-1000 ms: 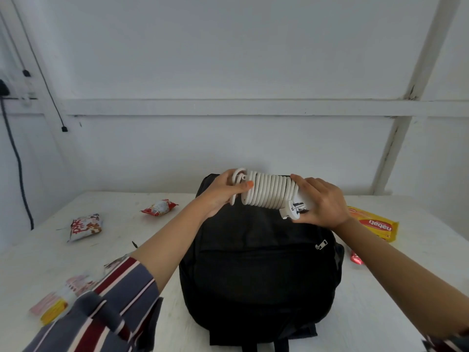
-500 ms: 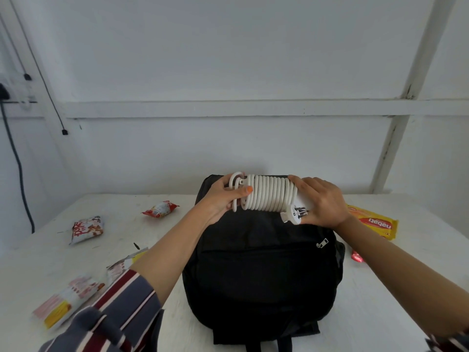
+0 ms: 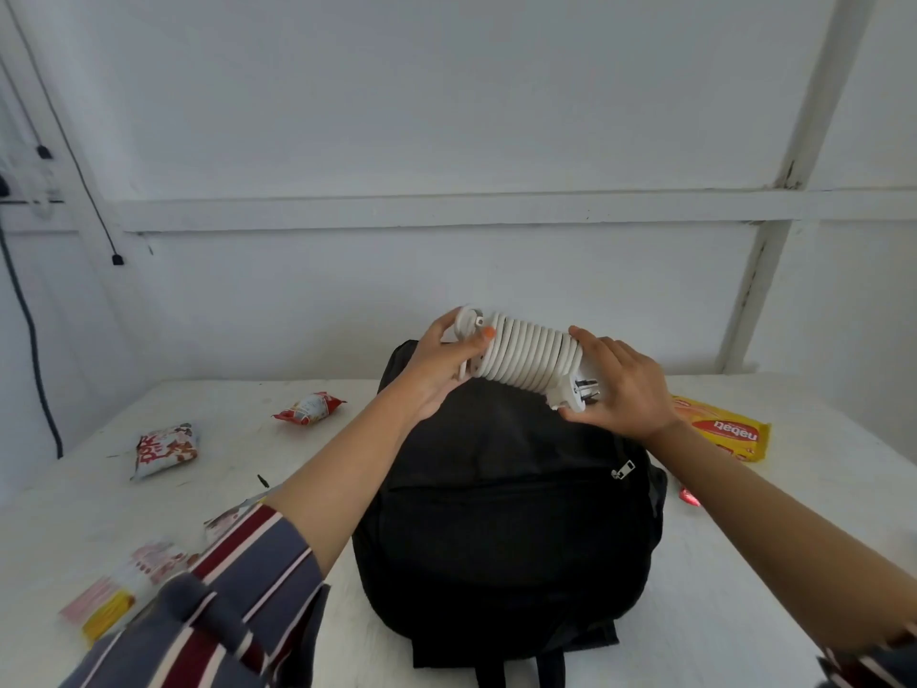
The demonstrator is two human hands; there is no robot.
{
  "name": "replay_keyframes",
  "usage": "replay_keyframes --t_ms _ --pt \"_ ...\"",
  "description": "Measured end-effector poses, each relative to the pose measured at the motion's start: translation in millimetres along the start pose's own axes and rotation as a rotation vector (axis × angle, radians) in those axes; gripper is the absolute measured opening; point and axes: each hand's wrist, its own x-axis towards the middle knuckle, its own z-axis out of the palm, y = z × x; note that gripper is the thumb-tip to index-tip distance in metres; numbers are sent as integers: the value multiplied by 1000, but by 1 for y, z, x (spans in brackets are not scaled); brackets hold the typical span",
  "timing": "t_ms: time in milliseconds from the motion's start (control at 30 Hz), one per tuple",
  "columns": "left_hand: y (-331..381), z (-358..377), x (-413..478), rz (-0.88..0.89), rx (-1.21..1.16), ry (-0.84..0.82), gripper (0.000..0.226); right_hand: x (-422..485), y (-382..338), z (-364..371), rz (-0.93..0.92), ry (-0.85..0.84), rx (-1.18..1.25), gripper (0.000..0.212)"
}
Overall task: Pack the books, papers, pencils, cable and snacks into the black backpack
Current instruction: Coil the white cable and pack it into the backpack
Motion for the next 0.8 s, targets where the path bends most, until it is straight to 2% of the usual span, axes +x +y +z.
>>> replay_keyframes --t_ms 100,200,300,467,800 --pt "-2 -4 0 -11 -125 -84 38 -1 1 -2 57 0 19 79" --pt "-6 -8 -4 0 -247 -38 17 -1 3 -4 72 2 17 79" --pt "-14 -11 -5 85 -99 8 9 0 5 -7 49 -1 14 79" --pt "-18 -8 -9 161 27 -22 31 -1 6 -6 22 -14 29 80" --pt "-15 3 -10 149 -44 -47 32 2 1 -10 29 5 55 77"
